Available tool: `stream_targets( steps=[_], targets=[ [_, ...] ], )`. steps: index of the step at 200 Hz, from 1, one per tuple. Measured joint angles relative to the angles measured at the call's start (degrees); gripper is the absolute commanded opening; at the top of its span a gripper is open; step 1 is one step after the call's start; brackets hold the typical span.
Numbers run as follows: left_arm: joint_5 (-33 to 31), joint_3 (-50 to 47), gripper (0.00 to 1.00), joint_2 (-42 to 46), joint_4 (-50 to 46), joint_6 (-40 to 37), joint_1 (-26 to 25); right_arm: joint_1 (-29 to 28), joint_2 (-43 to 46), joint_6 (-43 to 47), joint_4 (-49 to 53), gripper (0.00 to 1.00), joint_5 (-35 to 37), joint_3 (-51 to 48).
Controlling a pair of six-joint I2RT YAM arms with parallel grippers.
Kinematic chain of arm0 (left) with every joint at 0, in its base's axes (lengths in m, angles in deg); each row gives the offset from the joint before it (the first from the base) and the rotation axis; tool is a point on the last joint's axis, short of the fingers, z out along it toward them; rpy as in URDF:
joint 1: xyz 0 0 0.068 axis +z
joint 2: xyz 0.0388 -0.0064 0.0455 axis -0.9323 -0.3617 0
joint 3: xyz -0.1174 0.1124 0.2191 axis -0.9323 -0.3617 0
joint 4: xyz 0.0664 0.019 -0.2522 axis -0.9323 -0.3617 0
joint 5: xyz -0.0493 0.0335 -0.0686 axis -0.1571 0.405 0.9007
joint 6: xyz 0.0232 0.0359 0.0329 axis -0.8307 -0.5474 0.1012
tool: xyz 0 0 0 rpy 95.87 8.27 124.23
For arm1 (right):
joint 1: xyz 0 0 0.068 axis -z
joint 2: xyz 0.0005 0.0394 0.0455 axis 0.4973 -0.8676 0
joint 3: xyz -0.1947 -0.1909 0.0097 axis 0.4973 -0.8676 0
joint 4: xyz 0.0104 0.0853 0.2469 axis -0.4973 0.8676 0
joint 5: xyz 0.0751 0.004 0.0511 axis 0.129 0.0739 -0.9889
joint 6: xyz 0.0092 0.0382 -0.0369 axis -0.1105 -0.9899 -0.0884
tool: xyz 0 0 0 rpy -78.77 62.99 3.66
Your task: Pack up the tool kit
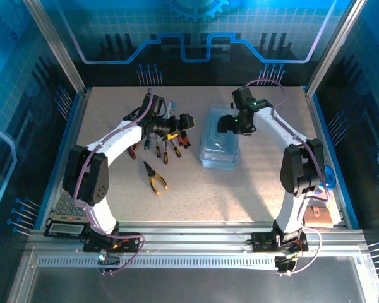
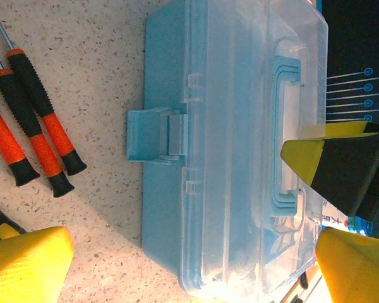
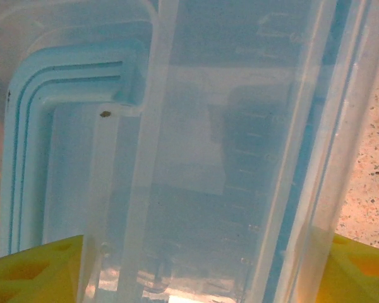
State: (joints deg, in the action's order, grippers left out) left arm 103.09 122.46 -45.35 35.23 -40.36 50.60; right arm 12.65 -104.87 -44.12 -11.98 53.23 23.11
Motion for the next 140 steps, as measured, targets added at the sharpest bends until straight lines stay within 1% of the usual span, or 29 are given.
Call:
stream_targets(
  steps=[9,32,70,95,115,140],
  targets=[
    [0.1,0.0,0.99,0.0,0.0,0.0,0.0,0.3,0.0,0.6,-0.1,0.64,-1.0,0.0],
    [0.6,0.1,0.99,0.0,0.1,0.0,0.1,2.3,0.3,1.8,-3.2,0.61,-6.4,-1.3],
    [3.1,1.7,0.99,-0.2,0.7,0.2,0.1,7.9,4.2,1.8,-11.6,0.6,-18.2,-8.7],
    [4.4,3.9,0.99,-0.8,2.2,1.2,0.0,10.7,5.9,1.8,-16.0,0.6,-24.7,-12.6],
    [6.2,6.0,0.99,-2.4,4.2,3.0,-0.3,12.0,6.5,1.9,-18.1,0.6,-29.0,-14.5],
    [8.1,8.1,0.99,-5.4,7.8,5.9,-1.8,12.3,6.6,2.0,-20.0,0.6,-33.1,-15.3]
  ],
)
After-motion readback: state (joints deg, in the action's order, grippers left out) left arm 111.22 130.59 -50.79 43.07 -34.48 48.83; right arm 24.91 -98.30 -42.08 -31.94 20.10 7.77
